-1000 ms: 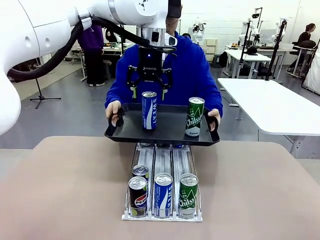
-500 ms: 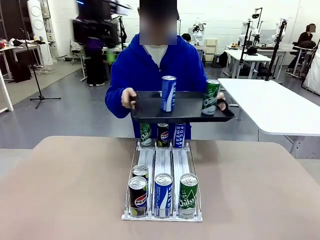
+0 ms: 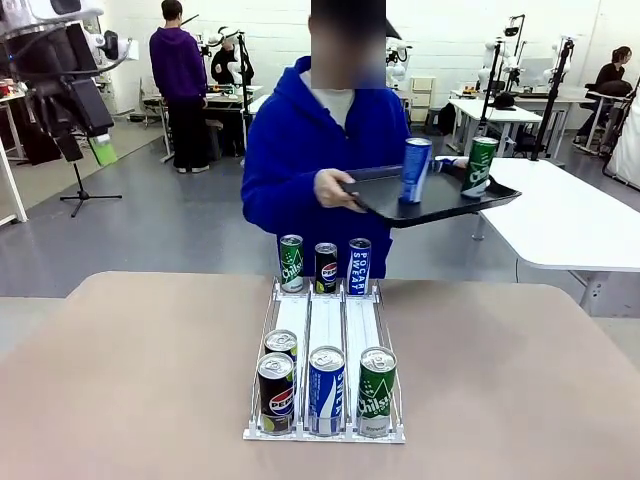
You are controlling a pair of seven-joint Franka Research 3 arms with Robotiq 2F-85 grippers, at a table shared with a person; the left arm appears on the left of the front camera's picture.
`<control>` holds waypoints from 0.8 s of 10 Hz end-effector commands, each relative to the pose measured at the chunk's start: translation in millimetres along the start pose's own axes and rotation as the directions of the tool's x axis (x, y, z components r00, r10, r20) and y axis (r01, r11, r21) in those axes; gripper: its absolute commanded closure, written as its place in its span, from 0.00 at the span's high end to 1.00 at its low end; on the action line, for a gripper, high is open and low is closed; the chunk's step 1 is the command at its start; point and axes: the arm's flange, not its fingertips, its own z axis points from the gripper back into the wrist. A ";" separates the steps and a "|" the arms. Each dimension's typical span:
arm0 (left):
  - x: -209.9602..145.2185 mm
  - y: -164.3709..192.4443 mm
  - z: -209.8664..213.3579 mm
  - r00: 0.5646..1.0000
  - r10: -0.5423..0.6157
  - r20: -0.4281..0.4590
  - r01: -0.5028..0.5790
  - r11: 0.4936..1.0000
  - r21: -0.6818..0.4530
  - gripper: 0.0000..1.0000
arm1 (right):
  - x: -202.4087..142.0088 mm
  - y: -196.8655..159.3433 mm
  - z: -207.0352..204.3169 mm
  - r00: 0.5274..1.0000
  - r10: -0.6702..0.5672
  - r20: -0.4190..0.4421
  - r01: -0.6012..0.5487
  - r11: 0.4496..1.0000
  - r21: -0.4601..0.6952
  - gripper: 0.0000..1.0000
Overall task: Retrieve and hand over the desired beverage to the person.
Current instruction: Place the picked can on the Handle tray extended by the person.
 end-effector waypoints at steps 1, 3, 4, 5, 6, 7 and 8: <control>5.5 -23.0 -5.4 1.000 0.014 0.012 -0.014 1.000 -0.027 1.00 | 0.4 0.6 -0.7 1.000 -0.004 -0.012 0.004 1.000 0.001 1.00; 1.0 -11.5 -5.7 1.000 -0.004 -0.004 0.004 1.000 -0.011 1.00 | 0.4 0.6 -0.7 1.000 -0.004 -0.012 0.004 1.000 0.001 1.00; 1.0 -11.5 -5.7 1.000 -0.004 -0.004 0.004 1.000 -0.011 1.00 | 0.4 0.6 -0.7 1.000 -0.004 -0.012 0.004 1.000 0.001 1.00; 1.0 -11.5 -5.7 1.000 -0.004 -0.004 0.004 1.000 -0.011 1.00 | 0.4 0.6 -0.7 1.000 -0.004 -0.012 0.004 1.000 0.001 1.00; 1.0 -11.5 -5.7 1.000 -0.004 -0.004 0.004 1.000 -0.011 1.00 | 0.4 0.6 -0.7 1.000 -0.004 -0.012 0.004 1.000 0.001 1.00; 1.0 -11.5 -5.7 1.000 -0.004 -0.004 0.004 1.000 -0.011 1.00 | 0.4 0.6 -0.7 1.000 -0.004 -0.012 0.004 1.000 0.001 1.00; 1.0 -11.5 -5.7 1.000 -0.004 -0.004 0.004 1.000 -0.011 1.00 | 0.4 0.6 -0.7 1.000 -0.004 -0.012 0.004 1.000 0.001 1.00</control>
